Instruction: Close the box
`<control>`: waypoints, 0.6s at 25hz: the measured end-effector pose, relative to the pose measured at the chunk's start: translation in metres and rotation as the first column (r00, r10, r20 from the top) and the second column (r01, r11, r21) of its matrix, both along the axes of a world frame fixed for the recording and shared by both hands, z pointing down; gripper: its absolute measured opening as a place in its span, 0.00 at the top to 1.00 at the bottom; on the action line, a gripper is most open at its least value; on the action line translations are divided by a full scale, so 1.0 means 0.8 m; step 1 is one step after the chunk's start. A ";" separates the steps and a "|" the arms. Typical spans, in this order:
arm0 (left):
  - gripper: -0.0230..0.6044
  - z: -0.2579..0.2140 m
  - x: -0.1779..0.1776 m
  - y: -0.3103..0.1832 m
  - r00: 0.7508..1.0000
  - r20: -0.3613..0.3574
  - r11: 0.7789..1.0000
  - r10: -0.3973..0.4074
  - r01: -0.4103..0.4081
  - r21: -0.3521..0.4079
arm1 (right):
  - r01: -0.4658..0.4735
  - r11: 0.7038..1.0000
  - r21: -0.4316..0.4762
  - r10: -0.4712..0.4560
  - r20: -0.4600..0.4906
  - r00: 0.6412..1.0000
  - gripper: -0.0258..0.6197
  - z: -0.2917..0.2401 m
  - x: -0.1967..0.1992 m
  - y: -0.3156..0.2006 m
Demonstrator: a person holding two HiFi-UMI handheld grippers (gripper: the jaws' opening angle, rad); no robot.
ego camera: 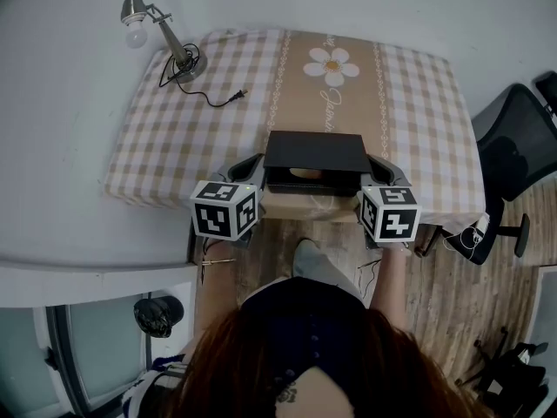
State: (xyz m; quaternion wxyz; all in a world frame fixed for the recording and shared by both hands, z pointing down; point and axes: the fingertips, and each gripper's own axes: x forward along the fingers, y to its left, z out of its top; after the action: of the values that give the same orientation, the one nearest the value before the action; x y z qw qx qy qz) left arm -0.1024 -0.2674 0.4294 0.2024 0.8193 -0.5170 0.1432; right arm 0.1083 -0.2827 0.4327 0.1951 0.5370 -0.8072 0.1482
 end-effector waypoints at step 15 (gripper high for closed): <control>0.92 0.006 0.004 0.022 0.999 0.010 0.999 0.034 -0.034 -0.010 | -0.011 1.000 -0.008 0.011 -0.004 1.000 0.93 0.006 0.000 0.023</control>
State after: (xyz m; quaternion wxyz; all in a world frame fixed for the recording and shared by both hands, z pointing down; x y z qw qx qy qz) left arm -0.0990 -0.2496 0.4339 0.2012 0.8263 -0.5033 0.1531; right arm 0.1081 -0.2644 0.4379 0.1980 0.5407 -0.8034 0.1515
